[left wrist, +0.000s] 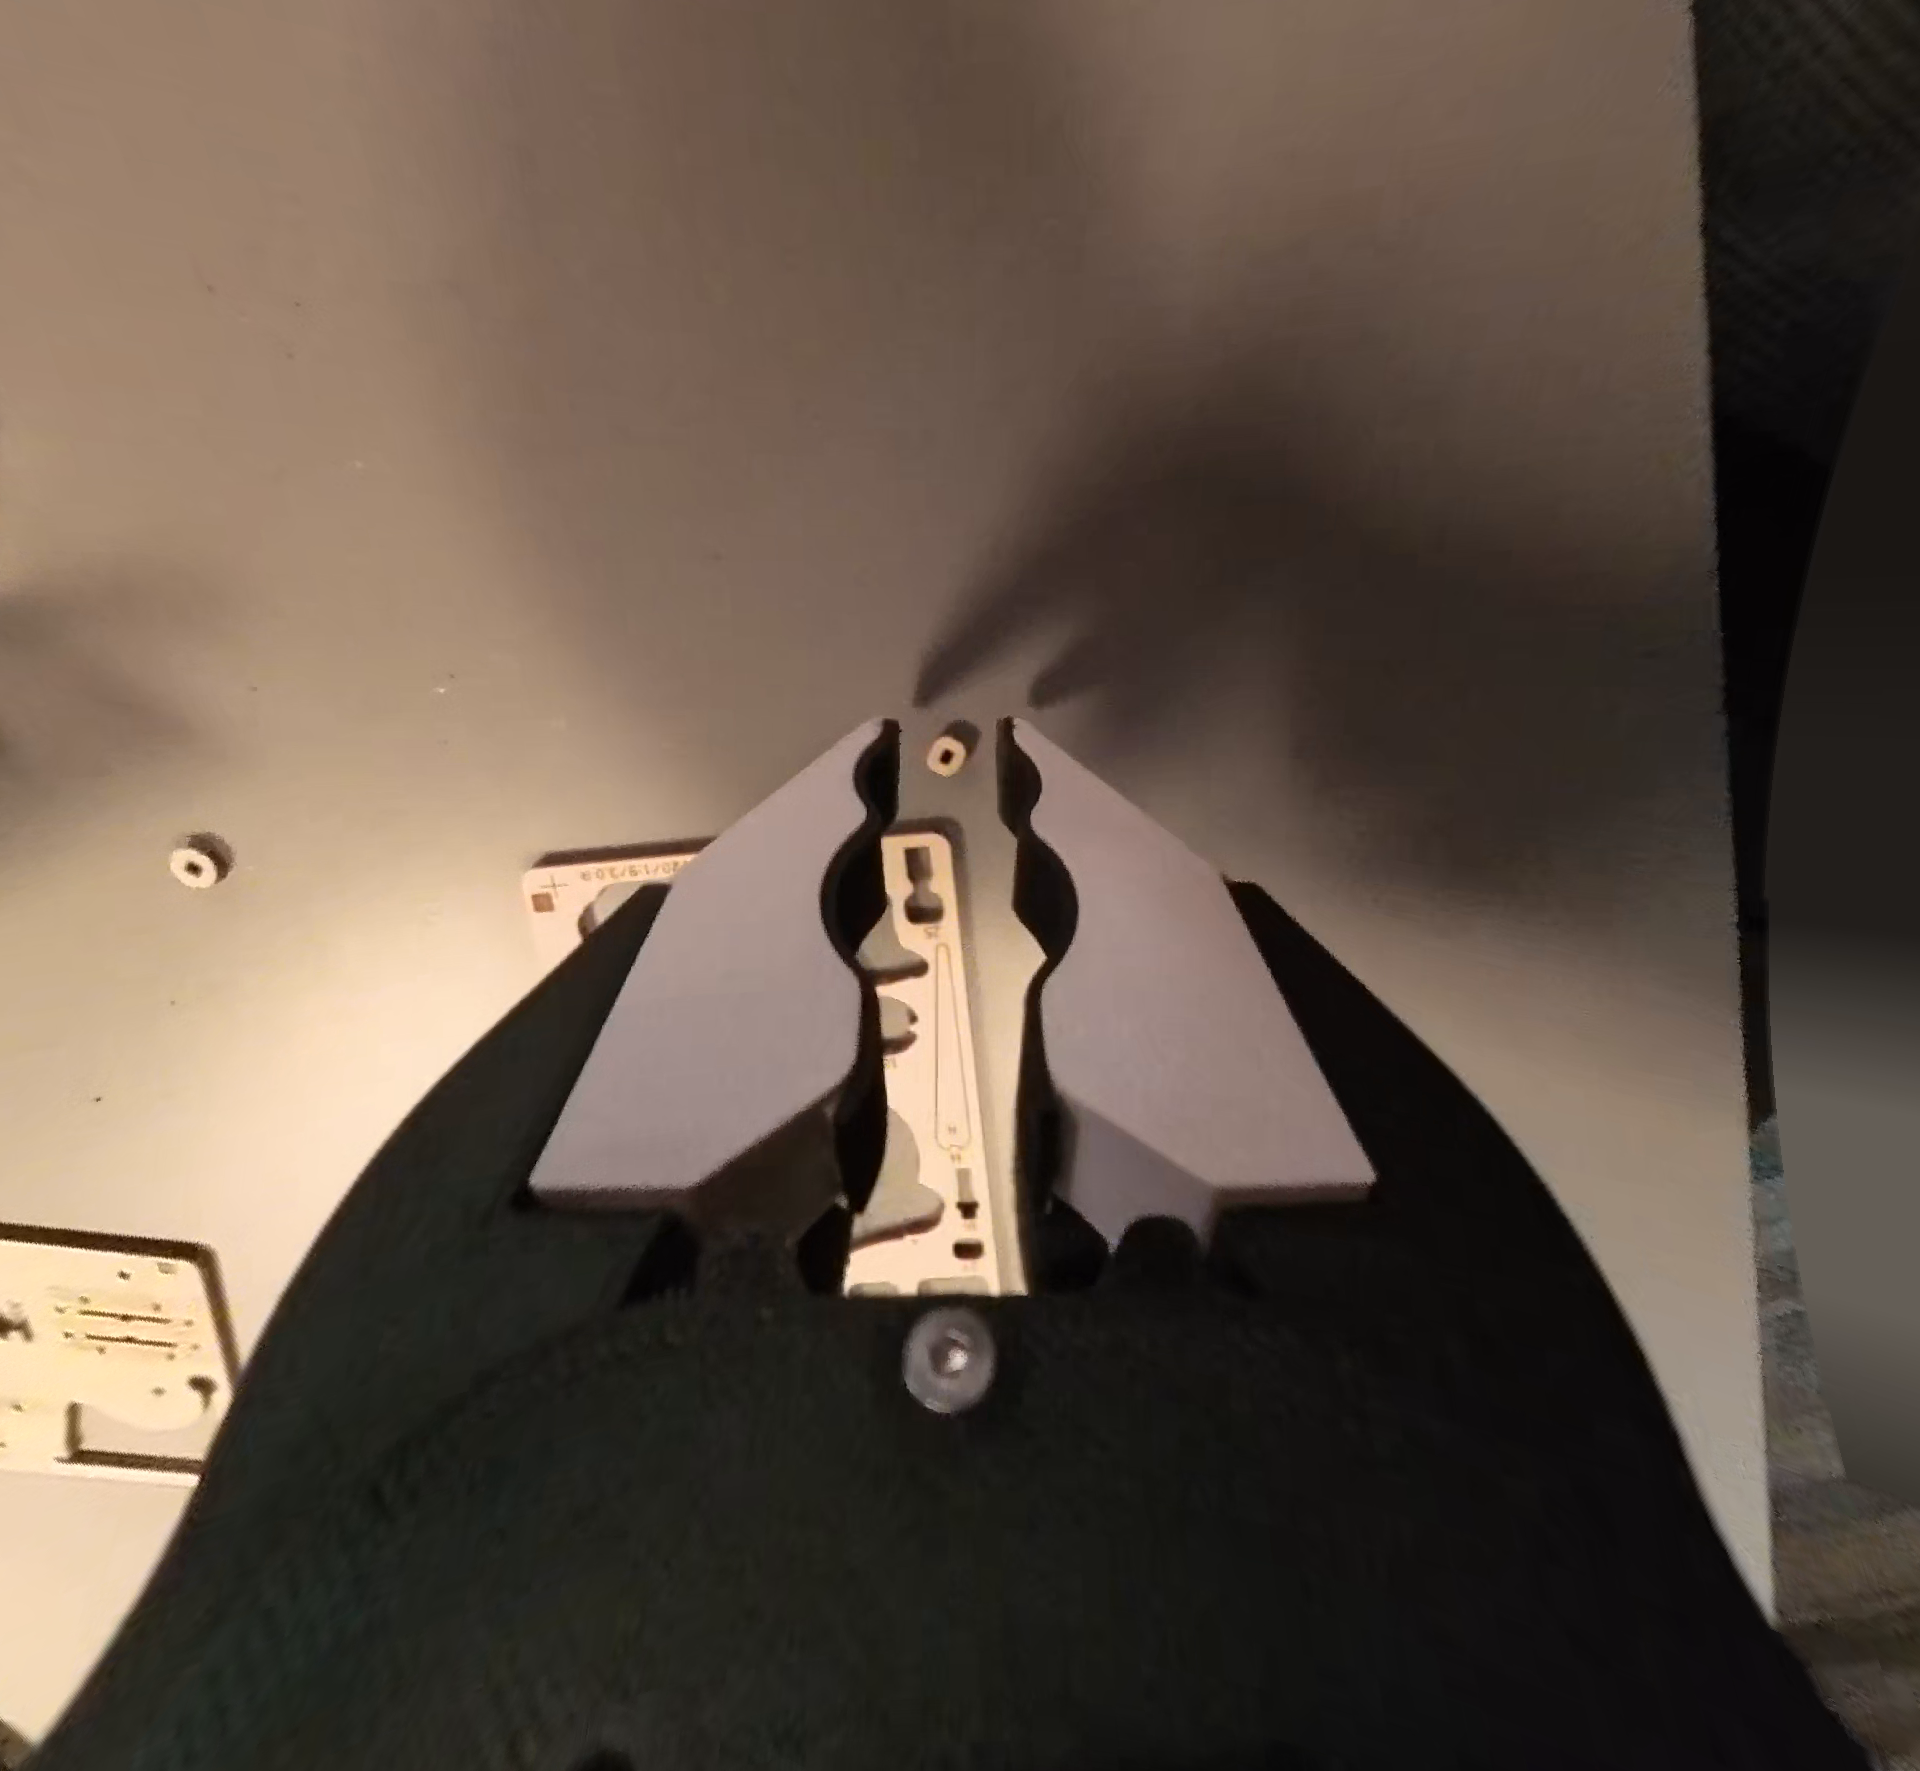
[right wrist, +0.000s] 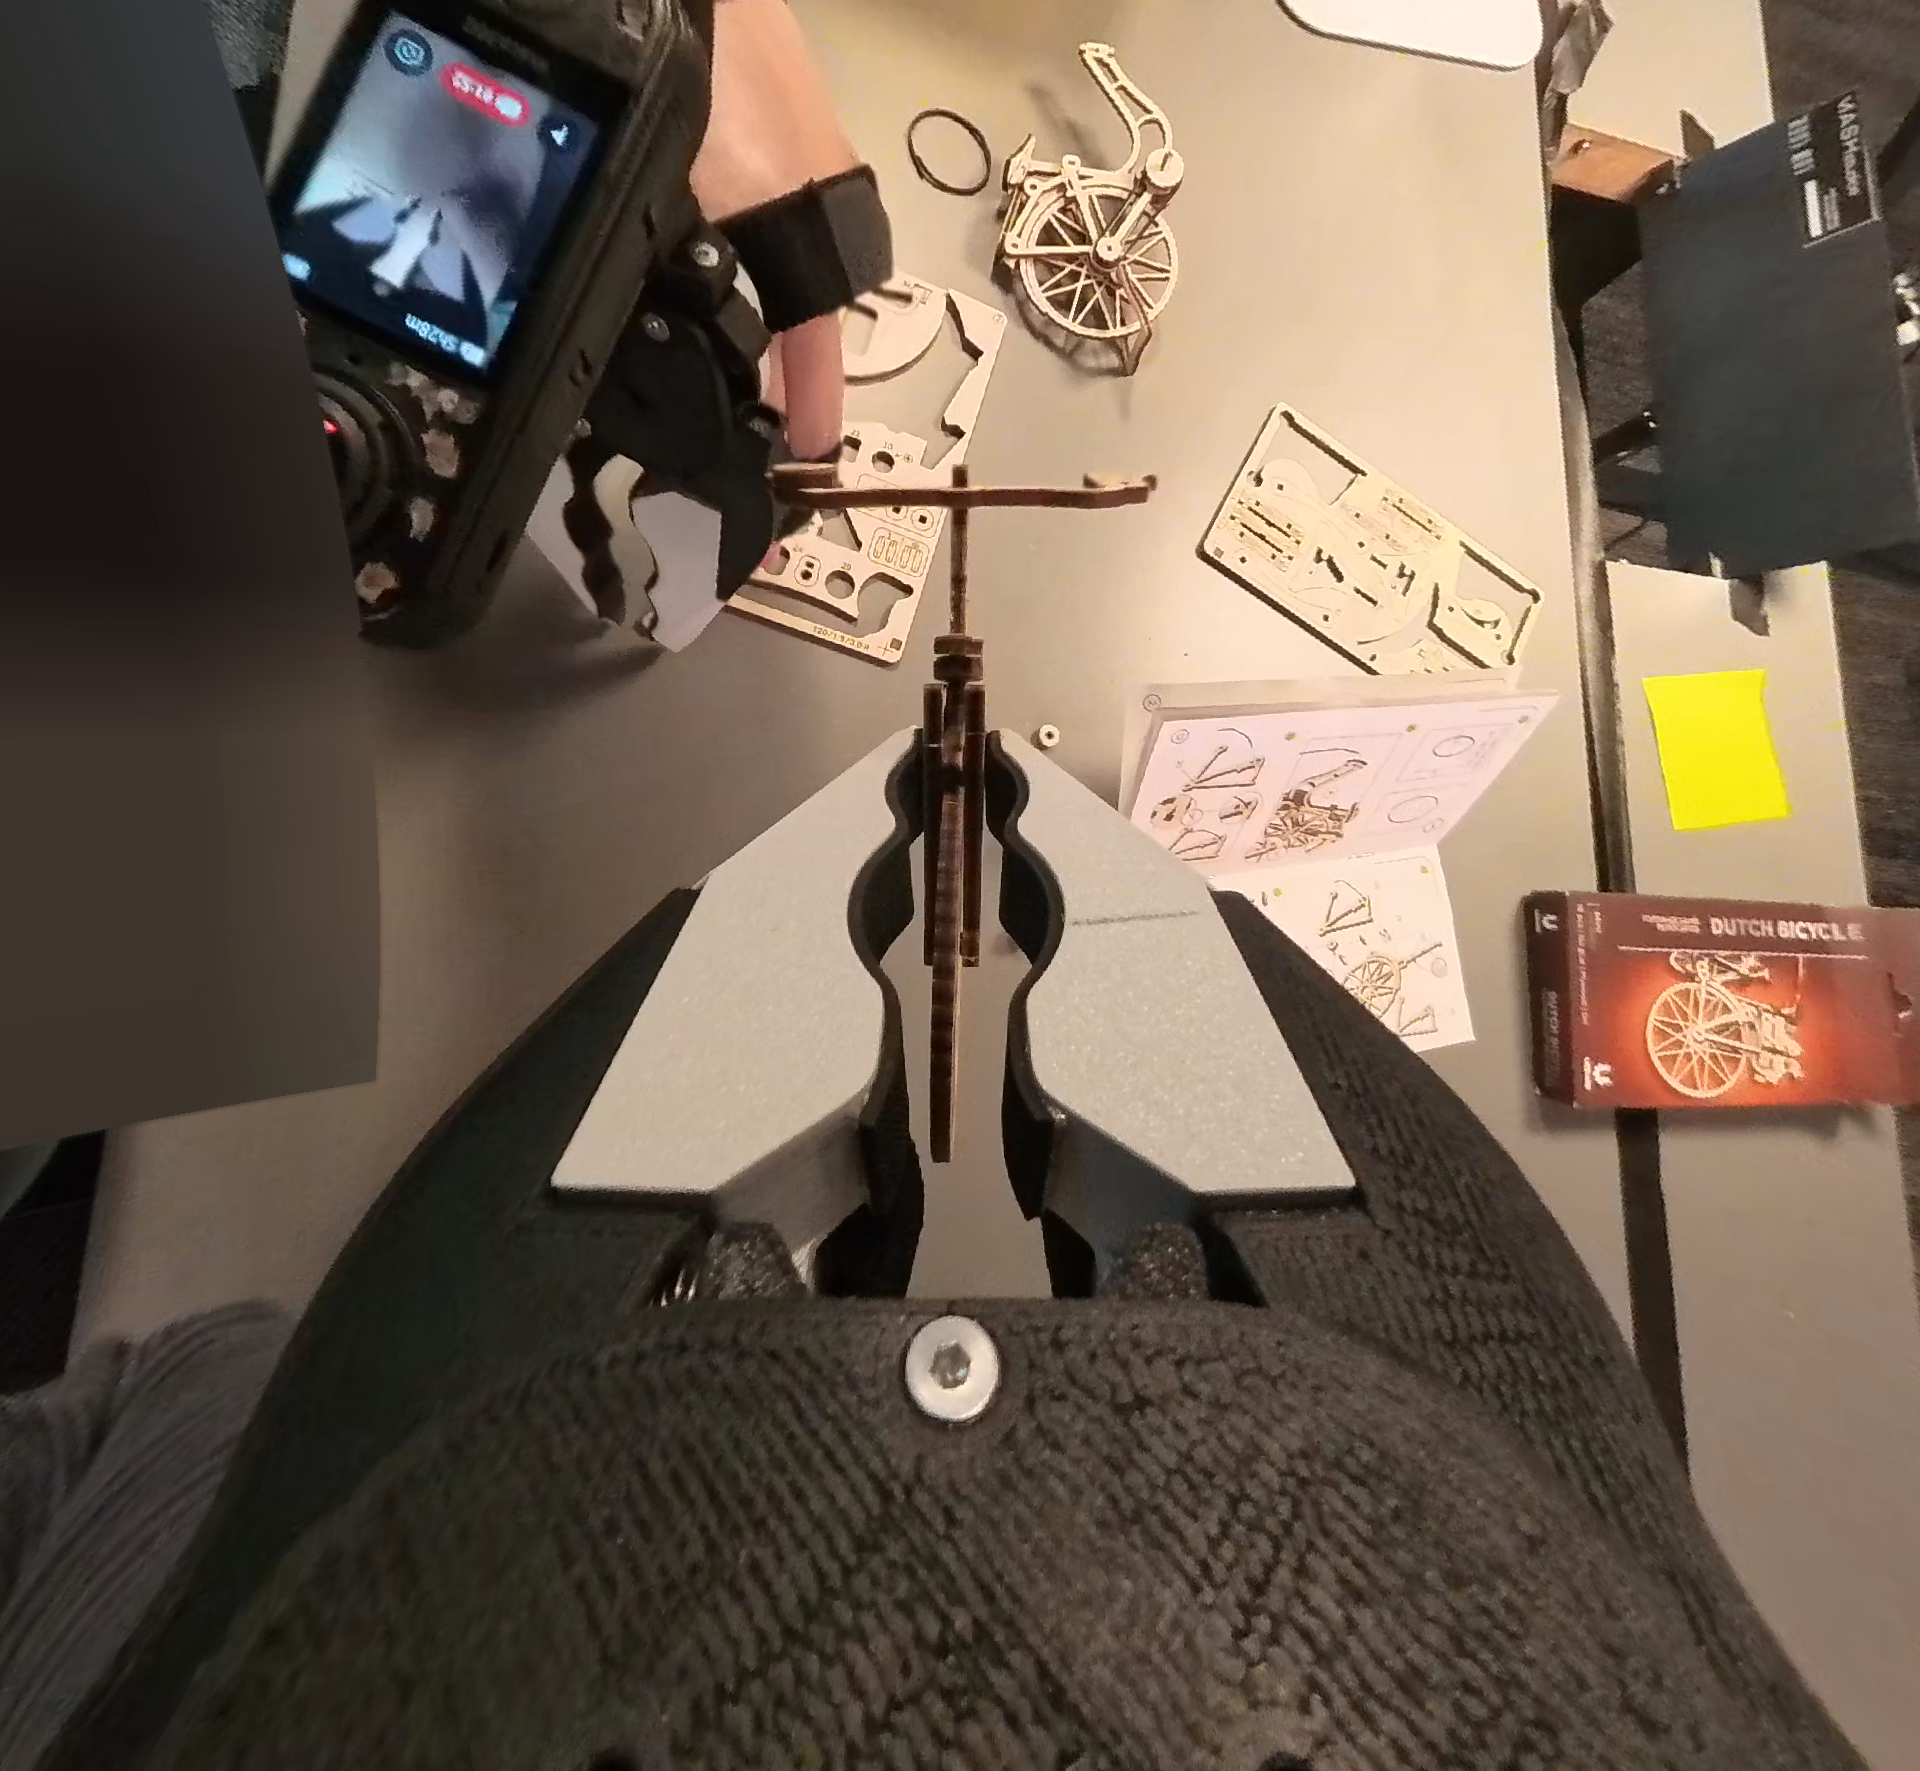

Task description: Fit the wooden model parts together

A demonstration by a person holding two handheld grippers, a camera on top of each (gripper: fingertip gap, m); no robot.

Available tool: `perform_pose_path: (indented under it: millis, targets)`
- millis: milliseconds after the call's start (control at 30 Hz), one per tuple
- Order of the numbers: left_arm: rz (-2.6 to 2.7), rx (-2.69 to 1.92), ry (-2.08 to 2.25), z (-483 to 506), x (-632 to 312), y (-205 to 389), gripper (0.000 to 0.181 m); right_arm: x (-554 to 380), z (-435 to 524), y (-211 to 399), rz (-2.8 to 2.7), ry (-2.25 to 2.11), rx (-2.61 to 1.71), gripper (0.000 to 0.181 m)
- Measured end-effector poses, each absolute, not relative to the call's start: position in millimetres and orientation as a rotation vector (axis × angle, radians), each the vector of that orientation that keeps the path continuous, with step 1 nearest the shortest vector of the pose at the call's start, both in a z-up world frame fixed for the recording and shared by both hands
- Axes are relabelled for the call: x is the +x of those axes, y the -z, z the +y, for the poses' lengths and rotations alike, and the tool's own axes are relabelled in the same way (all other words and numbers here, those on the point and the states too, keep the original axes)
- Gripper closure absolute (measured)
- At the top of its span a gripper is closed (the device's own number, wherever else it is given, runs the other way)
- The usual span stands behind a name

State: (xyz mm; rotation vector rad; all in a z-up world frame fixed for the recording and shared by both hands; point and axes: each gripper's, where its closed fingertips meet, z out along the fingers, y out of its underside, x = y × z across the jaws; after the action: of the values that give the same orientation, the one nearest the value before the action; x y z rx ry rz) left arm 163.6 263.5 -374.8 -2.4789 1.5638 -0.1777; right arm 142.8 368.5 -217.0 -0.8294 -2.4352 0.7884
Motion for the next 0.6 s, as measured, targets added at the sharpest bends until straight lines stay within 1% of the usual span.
perform_pose_path:
  millis: [200,600]
  targets:
    - [1.609,-2.488,0.167,261.2,157.7,379.3,0.17,142.1,368.3,217.9,-2.439,-0.788,-0.83,0.174]
    - [1.641,-2.45,0.178,261.5,161.6,380.0,0.172,140.5,367.6,218.9,-2.44,-0.78,-0.827,0.174]
